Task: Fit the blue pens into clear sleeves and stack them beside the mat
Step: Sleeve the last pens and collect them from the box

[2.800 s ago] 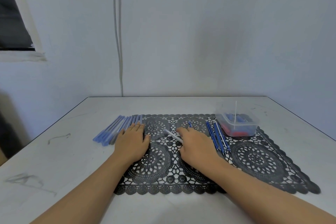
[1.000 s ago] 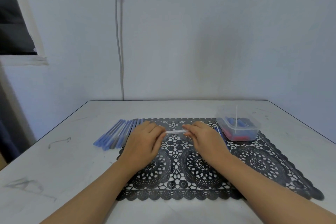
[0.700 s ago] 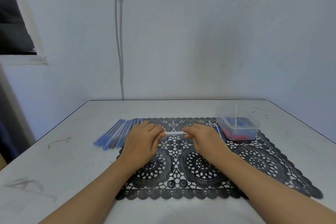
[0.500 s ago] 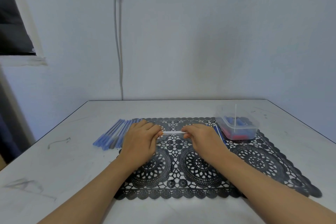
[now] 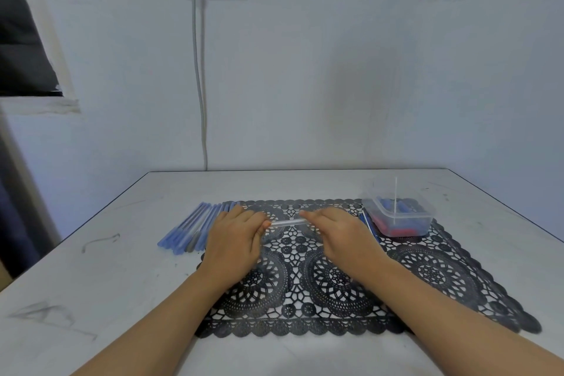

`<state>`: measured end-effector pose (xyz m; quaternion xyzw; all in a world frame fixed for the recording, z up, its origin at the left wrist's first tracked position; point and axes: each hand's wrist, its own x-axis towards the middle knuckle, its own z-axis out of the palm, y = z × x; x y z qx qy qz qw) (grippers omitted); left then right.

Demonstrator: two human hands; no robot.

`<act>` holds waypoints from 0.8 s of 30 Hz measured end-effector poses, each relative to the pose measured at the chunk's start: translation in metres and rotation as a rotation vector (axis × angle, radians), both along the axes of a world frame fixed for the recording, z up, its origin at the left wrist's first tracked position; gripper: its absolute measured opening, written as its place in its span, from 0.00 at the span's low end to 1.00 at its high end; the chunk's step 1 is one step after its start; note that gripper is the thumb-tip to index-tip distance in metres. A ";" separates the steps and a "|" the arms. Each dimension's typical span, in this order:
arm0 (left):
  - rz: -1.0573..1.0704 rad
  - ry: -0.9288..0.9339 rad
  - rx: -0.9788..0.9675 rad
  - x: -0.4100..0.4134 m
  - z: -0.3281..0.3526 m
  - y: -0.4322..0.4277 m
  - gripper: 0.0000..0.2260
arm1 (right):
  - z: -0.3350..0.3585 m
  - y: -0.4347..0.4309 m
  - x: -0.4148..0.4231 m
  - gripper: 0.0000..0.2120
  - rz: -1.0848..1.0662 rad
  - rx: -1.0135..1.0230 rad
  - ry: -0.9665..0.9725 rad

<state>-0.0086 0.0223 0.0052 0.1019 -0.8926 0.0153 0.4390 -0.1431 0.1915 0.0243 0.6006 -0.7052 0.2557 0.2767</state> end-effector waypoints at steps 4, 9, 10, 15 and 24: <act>0.000 -0.040 -0.013 0.000 -0.003 -0.003 0.13 | 0.001 0.000 0.001 0.24 0.012 -0.043 -0.022; -0.078 -0.077 0.008 -0.002 -0.003 -0.005 0.12 | 0.001 -0.001 0.001 0.22 0.029 -0.056 -0.067; -0.082 -0.079 0.016 -0.002 -0.003 -0.004 0.11 | 0.000 -0.002 0.000 0.22 0.028 -0.059 -0.067; -0.102 -0.076 0.043 0.000 -0.003 -0.004 0.10 | -0.002 -0.003 -0.005 0.17 -0.077 -0.075 -0.057; -0.101 -0.061 0.074 0.001 -0.001 -0.005 0.10 | -0.005 -0.004 -0.003 0.19 -0.147 -0.012 -0.018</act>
